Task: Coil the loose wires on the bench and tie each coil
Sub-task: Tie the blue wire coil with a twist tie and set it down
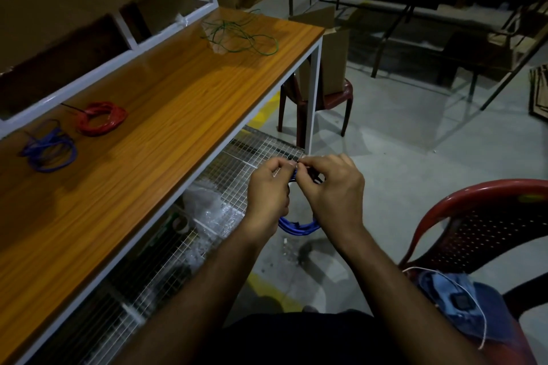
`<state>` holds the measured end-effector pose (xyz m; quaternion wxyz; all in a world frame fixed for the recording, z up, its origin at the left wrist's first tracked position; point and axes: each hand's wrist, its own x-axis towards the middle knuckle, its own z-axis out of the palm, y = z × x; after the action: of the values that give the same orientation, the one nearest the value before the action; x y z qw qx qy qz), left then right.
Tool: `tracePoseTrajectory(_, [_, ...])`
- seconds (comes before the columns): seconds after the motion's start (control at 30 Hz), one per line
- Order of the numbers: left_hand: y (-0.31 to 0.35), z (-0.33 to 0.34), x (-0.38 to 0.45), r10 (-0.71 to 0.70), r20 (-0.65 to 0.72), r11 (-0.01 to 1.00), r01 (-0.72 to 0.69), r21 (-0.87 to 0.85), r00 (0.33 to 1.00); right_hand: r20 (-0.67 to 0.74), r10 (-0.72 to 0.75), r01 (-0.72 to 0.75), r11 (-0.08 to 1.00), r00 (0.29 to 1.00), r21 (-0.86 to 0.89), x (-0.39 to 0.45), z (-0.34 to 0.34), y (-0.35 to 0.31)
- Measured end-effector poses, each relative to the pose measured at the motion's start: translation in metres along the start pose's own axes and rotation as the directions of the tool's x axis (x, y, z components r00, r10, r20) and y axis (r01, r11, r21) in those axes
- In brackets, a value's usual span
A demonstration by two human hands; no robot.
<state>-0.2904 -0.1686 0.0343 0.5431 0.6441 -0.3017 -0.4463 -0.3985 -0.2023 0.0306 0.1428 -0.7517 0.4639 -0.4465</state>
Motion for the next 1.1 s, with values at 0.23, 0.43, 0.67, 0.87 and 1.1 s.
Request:
tracePoseTrajectory(0.23, [0.003,0.001,-0.005,0.039,0.003,0.998,-0.039,0.041,0.999,0.015,0.006,-0.006,1.0,1.0,-0.006,0.0,-0.001,0.001])
tracePoseTrajectory(0.43, [0.001,0.001,-0.005,0.181,-0.001,0.956,-0.175,0.234,0.984,0.019,0.009,-0.009,1.0,1.0,-0.023,0.003,-0.003,0.001])
tracePoseTrajectory(0.67, [0.002,0.003,0.0,0.139,-0.029,0.986,-0.135,0.103,0.99,-0.005,0.003,-0.003,1.0,1.0,-0.01,0.005,-0.006,0.0])
tracePoseTrajectory(0.87, [0.003,0.008,0.002,0.135,-0.026,0.987,-0.132,0.088,0.991,0.021,-0.01,0.011,1.0,1.0,-0.028,0.01,-0.007,0.002])
tracePoseTrajectory(1.1, [0.006,0.009,0.005,0.175,-0.033,0.976,-0.168,0.141,0.984,0.004,-0.016,0.016,0.999,1.0,-0.031,0.012,-0.008,0.001])
